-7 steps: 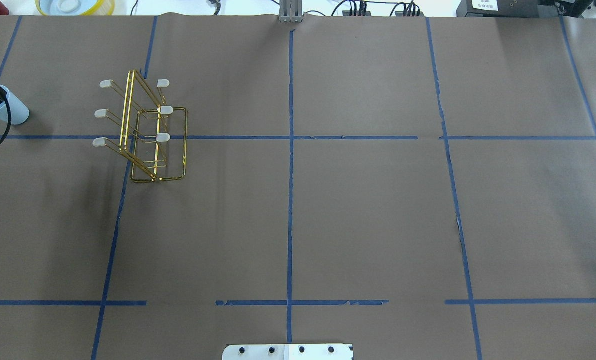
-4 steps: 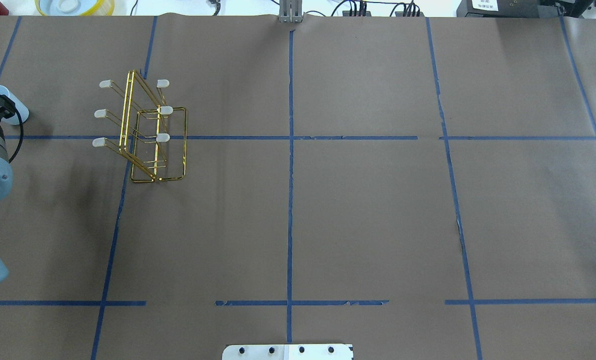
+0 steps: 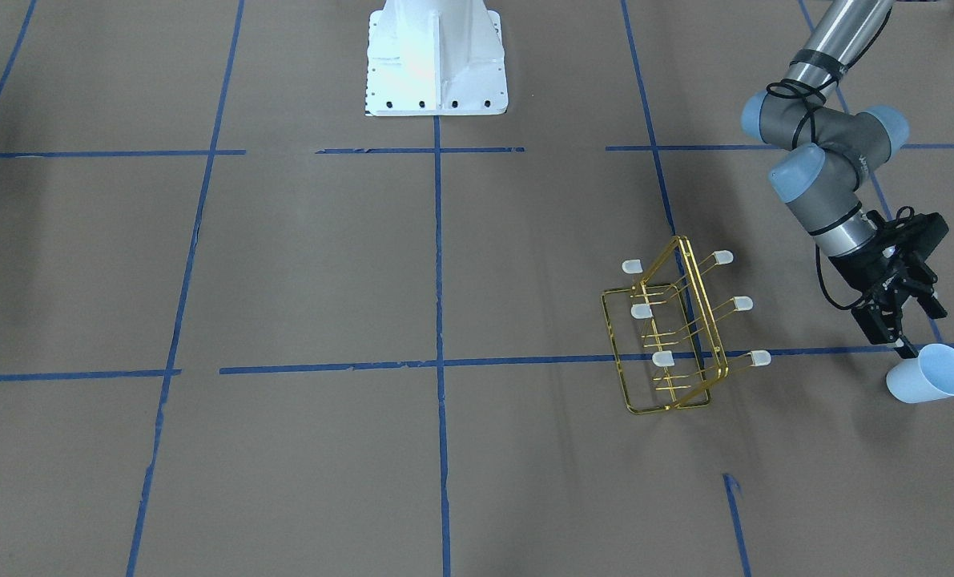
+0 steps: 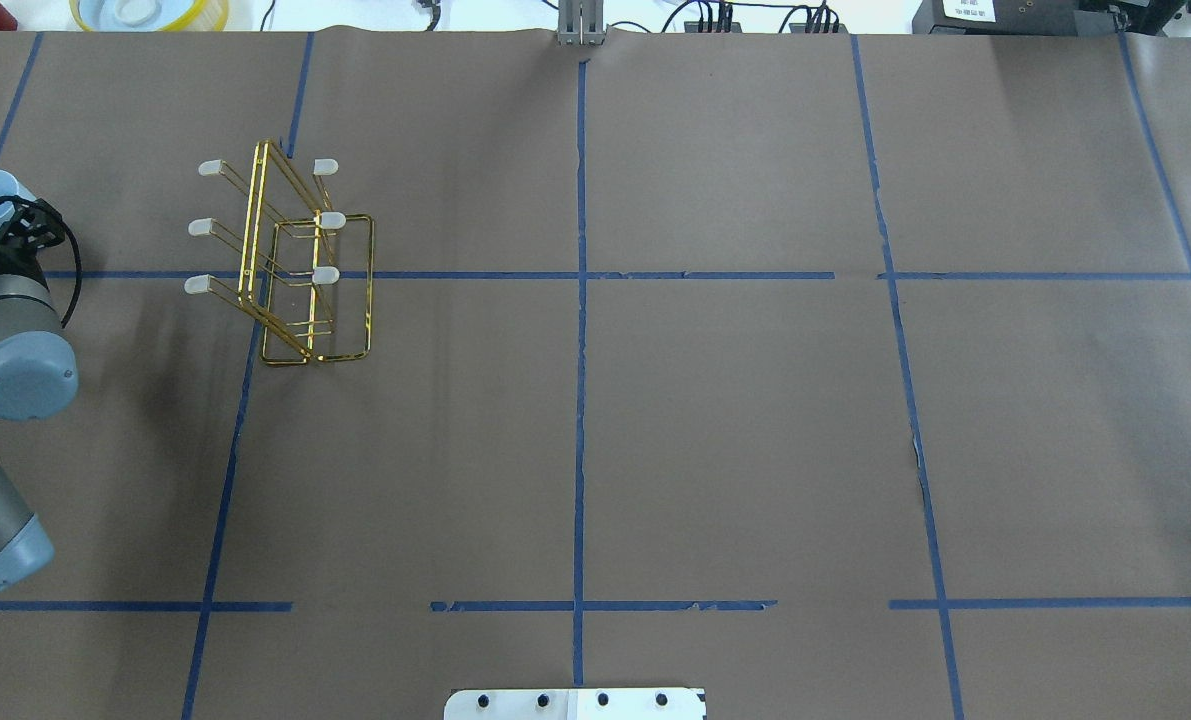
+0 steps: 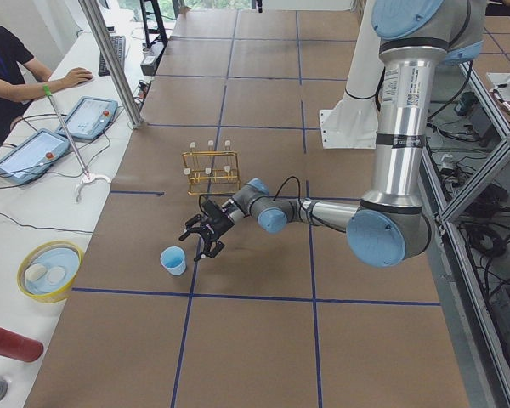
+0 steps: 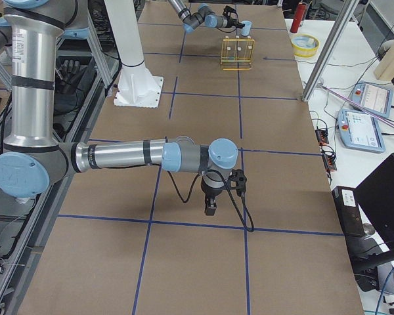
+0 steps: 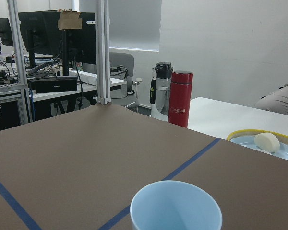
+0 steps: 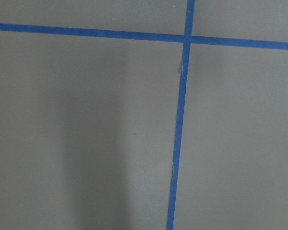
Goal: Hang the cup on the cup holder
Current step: 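Move the left gripper down onto the light blue cup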
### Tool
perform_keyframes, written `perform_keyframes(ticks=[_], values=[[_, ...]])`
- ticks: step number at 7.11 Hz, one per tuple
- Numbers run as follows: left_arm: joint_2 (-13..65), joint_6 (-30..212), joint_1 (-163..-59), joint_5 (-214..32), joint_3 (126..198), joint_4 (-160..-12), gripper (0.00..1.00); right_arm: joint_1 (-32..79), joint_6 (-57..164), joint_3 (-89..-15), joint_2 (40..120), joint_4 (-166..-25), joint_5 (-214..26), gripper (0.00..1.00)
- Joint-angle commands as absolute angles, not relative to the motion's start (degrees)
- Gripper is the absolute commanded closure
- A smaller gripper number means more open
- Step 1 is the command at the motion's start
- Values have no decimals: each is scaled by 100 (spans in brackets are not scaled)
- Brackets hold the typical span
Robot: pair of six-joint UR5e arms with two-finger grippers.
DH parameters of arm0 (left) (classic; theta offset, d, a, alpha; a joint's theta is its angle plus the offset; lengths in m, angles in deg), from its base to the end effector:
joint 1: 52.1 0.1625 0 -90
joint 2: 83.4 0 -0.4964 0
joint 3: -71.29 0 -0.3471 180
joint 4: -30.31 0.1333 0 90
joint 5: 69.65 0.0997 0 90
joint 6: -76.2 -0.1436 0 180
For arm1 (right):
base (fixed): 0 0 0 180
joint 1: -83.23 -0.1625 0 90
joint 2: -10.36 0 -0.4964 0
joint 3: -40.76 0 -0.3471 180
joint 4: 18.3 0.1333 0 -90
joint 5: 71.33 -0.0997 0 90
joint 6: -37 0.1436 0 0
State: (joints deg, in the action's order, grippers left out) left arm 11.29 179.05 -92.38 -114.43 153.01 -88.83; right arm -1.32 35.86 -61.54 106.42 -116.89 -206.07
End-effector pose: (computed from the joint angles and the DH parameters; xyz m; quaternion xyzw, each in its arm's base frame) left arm 0.2451 -0.5160 0.7272 0.4126 0.1094 -0.4787 0.7672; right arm -0.0048 -0.3894 0.7244 -0.0333 -0.3795 -0.0453 0.9235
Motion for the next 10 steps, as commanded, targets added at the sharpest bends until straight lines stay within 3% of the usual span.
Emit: perform_keyframes(ticks=[1, 5, 10], values=[[1267, 17964, -9131, -11307, 15092, -8869, 0, -132, 3586, -6154, 10642, -11692, -20607, 0], [1381, 18149, -8647, -11307, 14775, -8869, 0, -132, 3586, -6154, 10642, -11683, -20607, 0], [1355, 18193, -9077, -11316, 14503, -8940, 0, -132, 3586, -6154, 10642, -11692, -20607, 0]])
